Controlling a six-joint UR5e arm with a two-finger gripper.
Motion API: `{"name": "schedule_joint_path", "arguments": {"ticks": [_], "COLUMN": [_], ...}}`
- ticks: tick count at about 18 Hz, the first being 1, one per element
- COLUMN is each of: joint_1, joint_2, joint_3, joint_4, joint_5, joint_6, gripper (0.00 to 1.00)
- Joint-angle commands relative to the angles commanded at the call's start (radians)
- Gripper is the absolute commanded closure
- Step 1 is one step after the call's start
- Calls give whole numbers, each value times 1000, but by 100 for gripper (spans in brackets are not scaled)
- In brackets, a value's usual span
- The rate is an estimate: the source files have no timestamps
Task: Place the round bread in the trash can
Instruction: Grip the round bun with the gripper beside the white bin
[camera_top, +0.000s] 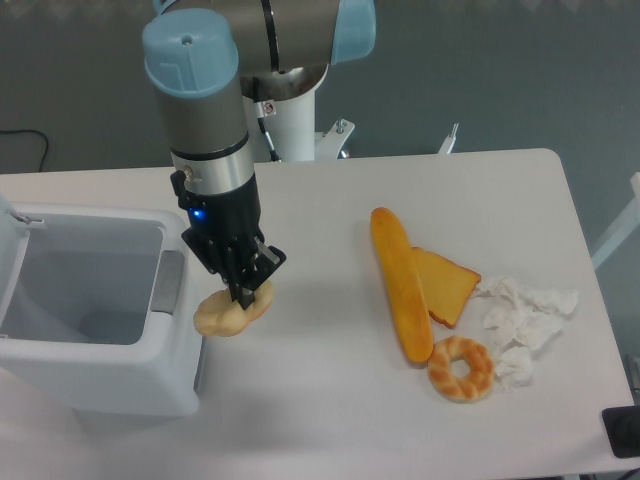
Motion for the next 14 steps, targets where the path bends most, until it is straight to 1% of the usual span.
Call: {"name": "schedule_joint_path", "arguments": {"ticks": [6, 10, 12, 14], "joint_1": [3, 12, 21, 29], "joint_2": [0, 0, 0, 0], "joint_3": [8, 21, 32, 60], "joint_4": [3, 5, 6, 6], "joint_5": [-5, -44, -64, -77], "joint_6": [-9, -15, -60, -100], "gripper": [94, 94, 94, 94]}}
